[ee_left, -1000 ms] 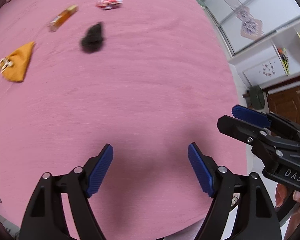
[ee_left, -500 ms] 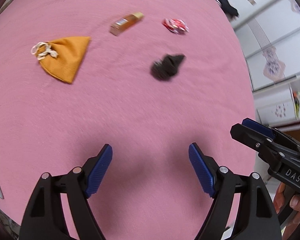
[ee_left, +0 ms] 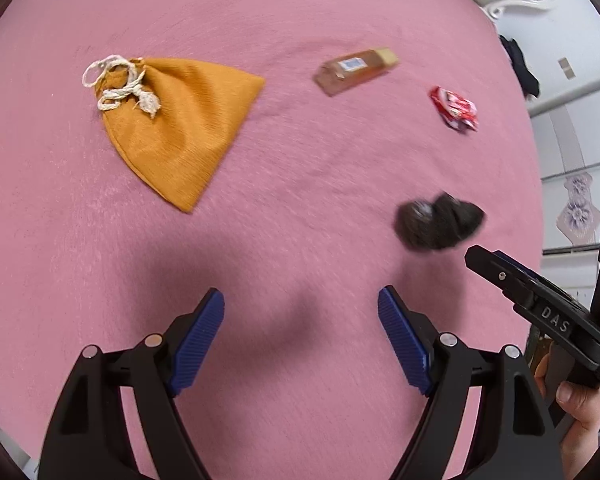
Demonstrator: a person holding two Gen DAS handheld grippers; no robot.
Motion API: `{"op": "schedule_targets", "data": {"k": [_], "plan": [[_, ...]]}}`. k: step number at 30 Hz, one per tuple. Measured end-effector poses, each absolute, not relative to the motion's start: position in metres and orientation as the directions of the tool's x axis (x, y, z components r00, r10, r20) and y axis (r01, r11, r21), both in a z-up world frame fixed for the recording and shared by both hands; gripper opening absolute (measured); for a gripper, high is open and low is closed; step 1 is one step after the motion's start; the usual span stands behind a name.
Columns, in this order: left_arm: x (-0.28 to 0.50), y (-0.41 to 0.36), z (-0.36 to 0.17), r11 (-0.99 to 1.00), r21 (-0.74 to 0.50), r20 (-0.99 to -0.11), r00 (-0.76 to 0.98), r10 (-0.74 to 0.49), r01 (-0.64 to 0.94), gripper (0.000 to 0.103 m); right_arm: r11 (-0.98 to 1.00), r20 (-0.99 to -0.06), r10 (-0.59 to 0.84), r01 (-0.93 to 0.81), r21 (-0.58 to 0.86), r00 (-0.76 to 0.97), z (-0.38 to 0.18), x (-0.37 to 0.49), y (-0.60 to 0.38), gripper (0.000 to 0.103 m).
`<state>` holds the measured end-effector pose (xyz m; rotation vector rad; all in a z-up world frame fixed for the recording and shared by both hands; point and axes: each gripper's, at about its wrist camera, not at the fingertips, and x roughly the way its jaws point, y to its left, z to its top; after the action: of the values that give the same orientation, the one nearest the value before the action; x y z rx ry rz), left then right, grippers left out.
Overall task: Collect trash
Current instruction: 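Grasp the orange drawstring pouch with the left tool while the right tool grasps the black sock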
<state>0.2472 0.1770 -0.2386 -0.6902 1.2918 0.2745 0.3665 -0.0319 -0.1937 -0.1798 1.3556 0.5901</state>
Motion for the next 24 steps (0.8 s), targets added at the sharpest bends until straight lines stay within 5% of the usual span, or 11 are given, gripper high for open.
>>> {"op": "schedule_targets", "data": {"k": [9, 13, 15, 24], "plan": [[0.253, 0.222, -0.262, 0.700, -0.316, -0.944, 0.285, -0.165, -0.641, 0.079, 0.853, -0.958, 0.277, -0.478, 0.209, 0.075, -0.231, 0.394, -0.008, 0.062], [0.251, 0.249, -0.270, 0.640, -0.322, -0.944, 0.291, -0.158, -0.697, 0.080, 0.846, -0.948, 0.313, -0.469, 0.254, 0.051, -0.238, 0.395, -0.002, 0.036], [0.248, 0.260, -0.273, 0.608, -0.332, -0.941, 0.299, -0.159, -0.721, 0.080, 0.822, -0.924, 0.379, -0.478, 0.310, 0.053, -0.231, 0.393, 0.000, 0.031], [0.254, 0.302, -0.297, 0.492, -0.323, -0.946, 0.284, -0.154, -0.809, 0.080, 0.772, -0.899, 0.438, -0.512, 0.377, -0.002, -0.224, 0.375, 0.024, 0.030]]}}
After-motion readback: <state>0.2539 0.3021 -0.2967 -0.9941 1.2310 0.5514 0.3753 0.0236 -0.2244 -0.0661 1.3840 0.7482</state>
